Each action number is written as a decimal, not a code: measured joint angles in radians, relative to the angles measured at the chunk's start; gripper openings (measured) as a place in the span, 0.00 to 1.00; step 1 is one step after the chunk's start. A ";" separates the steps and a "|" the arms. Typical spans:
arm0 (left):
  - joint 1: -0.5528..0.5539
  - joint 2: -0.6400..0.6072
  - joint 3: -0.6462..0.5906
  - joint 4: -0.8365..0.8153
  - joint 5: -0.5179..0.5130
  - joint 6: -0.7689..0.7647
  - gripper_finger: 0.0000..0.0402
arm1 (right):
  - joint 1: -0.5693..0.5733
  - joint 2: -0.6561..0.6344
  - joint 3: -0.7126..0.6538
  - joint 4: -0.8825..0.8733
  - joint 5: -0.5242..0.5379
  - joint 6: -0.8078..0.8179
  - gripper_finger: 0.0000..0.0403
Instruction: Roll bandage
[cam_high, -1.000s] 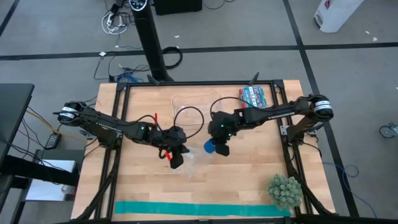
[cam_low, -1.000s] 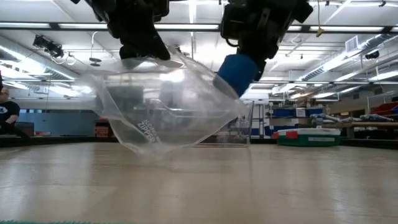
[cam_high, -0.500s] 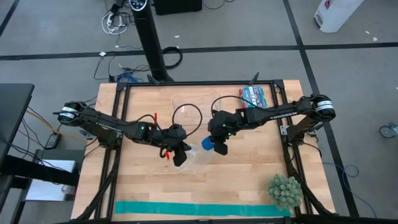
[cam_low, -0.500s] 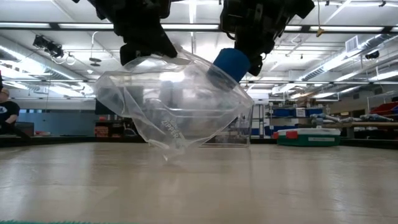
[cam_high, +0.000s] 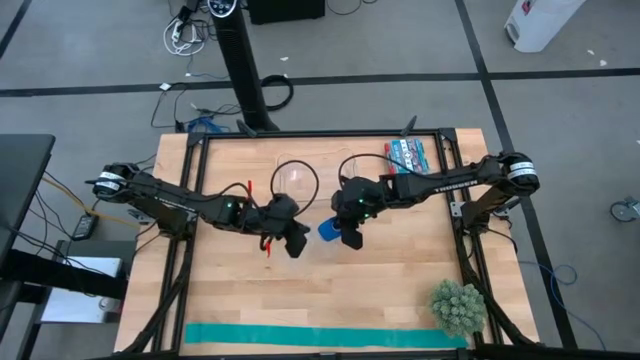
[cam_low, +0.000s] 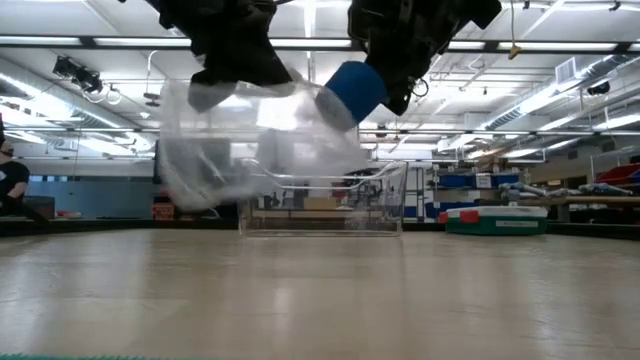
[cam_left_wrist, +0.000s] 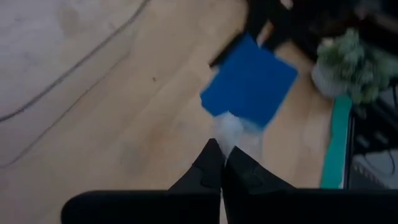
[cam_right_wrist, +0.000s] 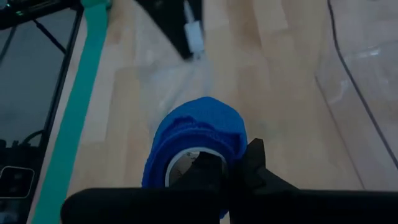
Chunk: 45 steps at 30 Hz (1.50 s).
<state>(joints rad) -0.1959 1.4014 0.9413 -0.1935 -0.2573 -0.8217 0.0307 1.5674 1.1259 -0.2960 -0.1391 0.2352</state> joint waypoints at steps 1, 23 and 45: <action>0.000 0.000 0.000 0.007 -0.017 -0.011 0.01 | 0.002 0.002 0.000 0.001 0.007 -0.001 0.00; 0.000 0.000 0.000 0.026 -0.051 -0.065 0.01 | -0.002 -0.009 0.000 -0.106 0.053 0.001 0.00; 0.000 0.000 0.000 0.023 -0.033 -0.030 0.01 | -0.009 -0.083 0.071 -0.278 -0.037 -0.061 0.00</action>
<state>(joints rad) -0.1959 1.4014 0.9413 -0.1708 -0.2901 -0.8517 0.0220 1.4849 1.1969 -0.5735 -0.1762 0.1741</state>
